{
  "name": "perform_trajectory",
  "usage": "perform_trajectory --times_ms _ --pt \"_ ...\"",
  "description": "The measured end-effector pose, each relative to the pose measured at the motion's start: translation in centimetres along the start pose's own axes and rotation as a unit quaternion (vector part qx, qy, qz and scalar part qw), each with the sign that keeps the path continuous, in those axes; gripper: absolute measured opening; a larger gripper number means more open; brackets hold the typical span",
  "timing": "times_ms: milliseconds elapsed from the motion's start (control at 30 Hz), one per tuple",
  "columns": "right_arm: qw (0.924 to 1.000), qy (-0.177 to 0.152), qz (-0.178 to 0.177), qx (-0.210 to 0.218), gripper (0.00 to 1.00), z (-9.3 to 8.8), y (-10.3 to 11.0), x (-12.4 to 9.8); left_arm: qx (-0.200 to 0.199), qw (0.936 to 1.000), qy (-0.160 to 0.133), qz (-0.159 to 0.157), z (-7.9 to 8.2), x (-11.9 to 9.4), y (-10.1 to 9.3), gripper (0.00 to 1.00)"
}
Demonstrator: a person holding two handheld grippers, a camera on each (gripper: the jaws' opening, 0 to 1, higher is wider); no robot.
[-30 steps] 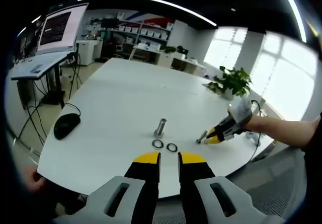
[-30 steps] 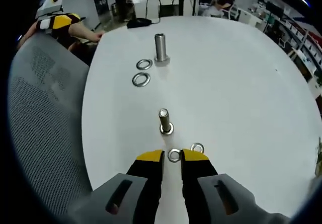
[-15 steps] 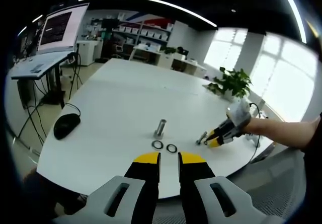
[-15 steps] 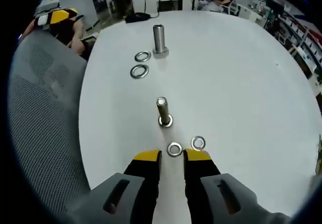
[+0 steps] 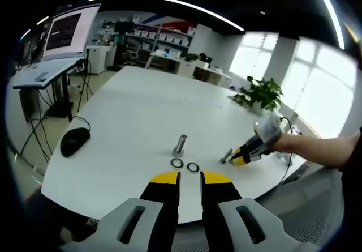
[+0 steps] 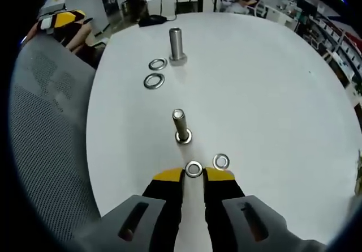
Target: Place the washer onto the threaded stud by aligning its center hole with the stud, sliding it down to the base, and recovering from edge contact or off-axis alignment until the washer reaches the visible bottom stop.
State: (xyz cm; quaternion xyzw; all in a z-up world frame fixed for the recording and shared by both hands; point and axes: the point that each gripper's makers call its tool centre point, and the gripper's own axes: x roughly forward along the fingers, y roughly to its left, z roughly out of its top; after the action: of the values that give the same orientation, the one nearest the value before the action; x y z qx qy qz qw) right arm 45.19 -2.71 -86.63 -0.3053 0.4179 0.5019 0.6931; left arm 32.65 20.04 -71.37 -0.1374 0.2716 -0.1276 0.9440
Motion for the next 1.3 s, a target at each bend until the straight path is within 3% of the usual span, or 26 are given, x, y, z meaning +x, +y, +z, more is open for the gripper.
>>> perform_trajectory --times_ms 767,1133,1300 --pt "0.9999 -0.013 0.002 0.010 0.15 0.6 -0.1 -0.3 -0.002 1.0000 0.001 0.001 0.0 0.0 0.0 0.11" --pt "0.9979 -0.053 -0.004 0.038 0.15 2.1 -0.7 -1.2 -0.001 1.0000 0.006 0.000 -0.2 0.1 0.0 0.11" --pt "0.9949 -0.078 -0.032 0.055 0.15 2.8 -2.0 -1.9 -0.001 1.0000 0.007 0.000 -0.2 0.1 0.0 0.11"
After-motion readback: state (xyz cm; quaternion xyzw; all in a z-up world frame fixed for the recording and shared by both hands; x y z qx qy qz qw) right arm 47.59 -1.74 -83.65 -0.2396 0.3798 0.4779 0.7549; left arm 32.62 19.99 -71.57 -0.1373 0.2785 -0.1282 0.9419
